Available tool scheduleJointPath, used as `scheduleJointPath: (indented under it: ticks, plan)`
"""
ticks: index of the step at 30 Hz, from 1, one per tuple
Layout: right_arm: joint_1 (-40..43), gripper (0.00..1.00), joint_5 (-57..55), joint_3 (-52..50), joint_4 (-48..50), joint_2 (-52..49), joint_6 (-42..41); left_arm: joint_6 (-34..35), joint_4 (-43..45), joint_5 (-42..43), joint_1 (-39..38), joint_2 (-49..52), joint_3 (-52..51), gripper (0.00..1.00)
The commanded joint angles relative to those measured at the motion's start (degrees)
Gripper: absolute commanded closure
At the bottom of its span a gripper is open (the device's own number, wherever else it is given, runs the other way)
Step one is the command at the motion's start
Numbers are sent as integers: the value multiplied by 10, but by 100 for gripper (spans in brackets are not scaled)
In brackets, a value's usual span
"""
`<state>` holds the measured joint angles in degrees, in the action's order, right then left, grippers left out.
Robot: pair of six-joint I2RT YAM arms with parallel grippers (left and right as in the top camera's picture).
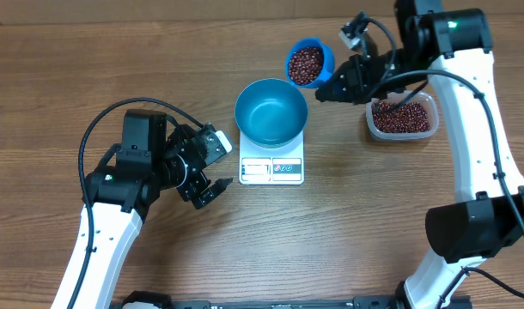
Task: Scoop item into bowl and weigh 150g on scale
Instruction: 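Carry the bean-filled blue scoop with the right gripper over the teal bowl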
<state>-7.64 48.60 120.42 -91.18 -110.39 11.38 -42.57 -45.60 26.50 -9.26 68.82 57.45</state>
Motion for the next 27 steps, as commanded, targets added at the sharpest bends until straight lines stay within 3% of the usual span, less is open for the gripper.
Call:
scheduleJointPath:
  ticks: [1, 15, 27]
  plan:
    - [-18, 96, -12, 17, 24, 23, -43, -11, -1, -1, 2, 3, -3, 0]
    - [-90, 96, -111, 14, 84, 16, -149, -11, -1, -1, 2, 3, -3, 0]
    - [-129, 96, -156, 10, 77, -4, -174, -11, -1, -1, 2, 3, -3, 0]
